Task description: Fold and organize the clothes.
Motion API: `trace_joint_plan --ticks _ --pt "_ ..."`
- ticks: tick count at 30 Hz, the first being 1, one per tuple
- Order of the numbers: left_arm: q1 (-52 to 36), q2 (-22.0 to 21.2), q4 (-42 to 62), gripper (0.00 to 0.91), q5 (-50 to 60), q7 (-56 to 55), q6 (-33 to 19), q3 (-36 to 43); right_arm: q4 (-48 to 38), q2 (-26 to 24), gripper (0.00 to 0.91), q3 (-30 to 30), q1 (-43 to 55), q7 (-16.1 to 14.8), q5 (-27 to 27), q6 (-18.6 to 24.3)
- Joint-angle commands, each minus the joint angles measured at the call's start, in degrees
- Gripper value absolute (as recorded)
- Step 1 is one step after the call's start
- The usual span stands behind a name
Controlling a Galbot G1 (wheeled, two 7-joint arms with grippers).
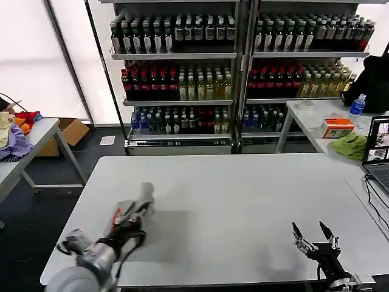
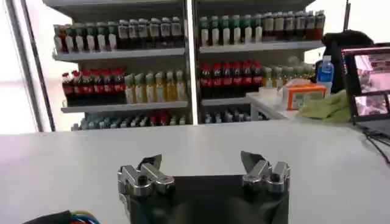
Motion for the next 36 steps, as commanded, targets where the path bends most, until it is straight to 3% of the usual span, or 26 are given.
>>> trace_joint_plan --ticks 1,2,3,8,10,15,17,20,24,29,33,34,35,36 --pt "-13.0 -13.2 13.9 0.262 4.6 -5.1 -2.6 22.3 4.8 -1.7 0.907 -6.5 1.4 0.6 1.2 -7.2" --pt "-13.5 -13.5 14.1 0.776 5.5 -4.7 -2.6 22.7 5.0 -1.9 0.907 -7.7 2.0 1.0 1.2 -8.0" --pt "-13.8 -15.2 14.7 0.907 6.8 -3.9 -2.6 23.4 5.1 -2.1 0.907 -8.3 2.8 1.3 1.3 -8.5" --pt "-16.0 -19.4 15.2 0.907 7.2 -4.0 -3.5 23.2 5.4 -2.6 0.907 -19.1 9.4 6.1 5.8 -14.1" --pt "-16.1 -19.7 14.3 0.907 7.2 -3.7 -3.5 22.3 5.0 -2.5 0.907 -23.3 12.1 7.1 10.0 -17.7" --pt "-11.9 -13.5 6.1 0.907 5.0 -0.2 -2.9 16.7 1.1 -2.3 0.907 -31.0 20.8 8.8 13.1 -21.4" --pt "-9.5 -11.1 3.3 0.907 3.2 1.8 -1.8 12.5 -1.8 -1.6 0.907 -34.8 25.8 10.0 17.9 -23.7" --pt "-6.3 -7.7 0.6 0.907 3.2 4.6 -1.7 6.3 -6.3 0.7 0.907 -39.2 30.4 11.4 18.3 -24.1" --pt "-4.2 -6.4 -1.3 0.907 3.0 5.2 -1.5 -1.2 -12.6 4.3 0.907 -45.0 36.1 14.4 18.1 -24.6" --pt "-1.4 -6.4 -3.4 0.907 2.2 5.6 -1.2 -4.7 -14.6 5.4 0.907 -46.2 37.0 18.7 18.6 -24.9" --pt "-0.6 -7.2 -3.8 0.907 2.3 5.7 -1.2 -5.0 -13.5 4.8 0.725 -44.4 34.7 20.6 18.7 -24.7" --pt "-0.5 -7.5 -3.8 0.907 2.3 5.7 -1.3 -5.1 -13.1 4.5 0.222 -44.0 34.1 20.4 18.7 -24.6" --pt "-0.5 -7.6 -3.8 0.907 2.3 5.8 -1.3 -5.0 -13.0 4.4 0.040 -43.8 33.8 20.1 18.8 -24.5" --pt "-0.5 -7.7 -3.7 0.907 2.3 5.8 -1.3 -5.0 -13.0 4.3 0.000 -43.5 33.5 19.4 19.2 -24.6"
